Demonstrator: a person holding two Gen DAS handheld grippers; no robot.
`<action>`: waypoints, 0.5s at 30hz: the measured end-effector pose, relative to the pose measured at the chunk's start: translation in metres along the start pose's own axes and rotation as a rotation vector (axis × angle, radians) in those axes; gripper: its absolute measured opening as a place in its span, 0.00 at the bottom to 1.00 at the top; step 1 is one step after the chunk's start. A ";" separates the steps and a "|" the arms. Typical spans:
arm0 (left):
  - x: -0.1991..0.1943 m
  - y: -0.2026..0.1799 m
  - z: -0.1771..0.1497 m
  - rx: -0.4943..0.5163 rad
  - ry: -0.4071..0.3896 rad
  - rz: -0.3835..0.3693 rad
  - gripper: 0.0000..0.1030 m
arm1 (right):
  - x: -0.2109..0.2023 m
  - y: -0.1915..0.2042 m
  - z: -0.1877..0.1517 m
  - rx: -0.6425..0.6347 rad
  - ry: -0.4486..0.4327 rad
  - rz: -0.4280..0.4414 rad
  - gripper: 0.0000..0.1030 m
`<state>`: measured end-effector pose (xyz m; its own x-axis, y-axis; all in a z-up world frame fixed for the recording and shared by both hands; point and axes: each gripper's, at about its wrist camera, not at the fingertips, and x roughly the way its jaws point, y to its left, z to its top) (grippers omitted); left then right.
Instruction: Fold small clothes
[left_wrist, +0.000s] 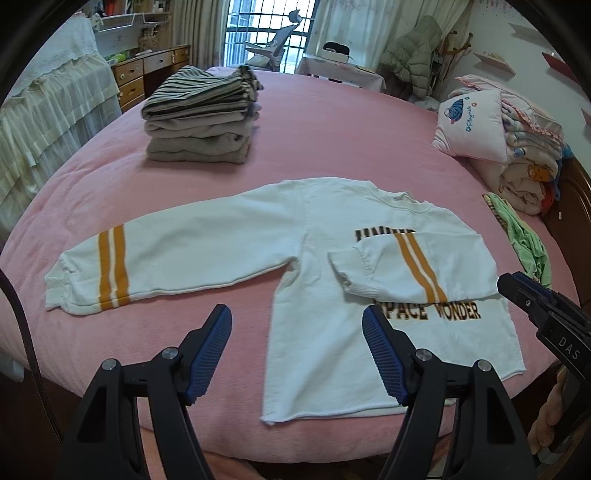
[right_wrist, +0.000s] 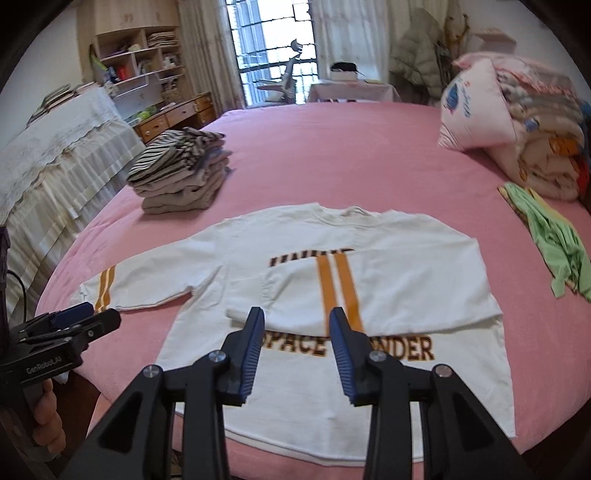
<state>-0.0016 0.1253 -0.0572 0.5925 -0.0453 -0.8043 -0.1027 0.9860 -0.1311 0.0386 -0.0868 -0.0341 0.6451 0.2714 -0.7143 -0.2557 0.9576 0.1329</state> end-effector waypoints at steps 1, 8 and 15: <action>-0.002 0.009 -0.002 -0.011 -0.004 0.005 0.70 | 0.001 0.012 0.000 -0.024 -0.004 0.005 0.36; -0.005 0.088 -0.016 -0.151 -0.004 0.065 0.70 | 0.025 0.077 -0.001 -0.165 0.032 0.036 0.36; 0.000 0.188 -0.033 -0.376 0.009 0.139 0.70 | 0.054 0.127 0.002 -0.247 0.065 0.081 0.36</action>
<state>-0.0478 0.3051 -0.1008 0.5452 0.0814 -0.8343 -0.4674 0.8557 -0.2220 0.0430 0.0497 -0.0544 0.5694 0.3319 -0.7521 -0.4777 0.8781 0.0259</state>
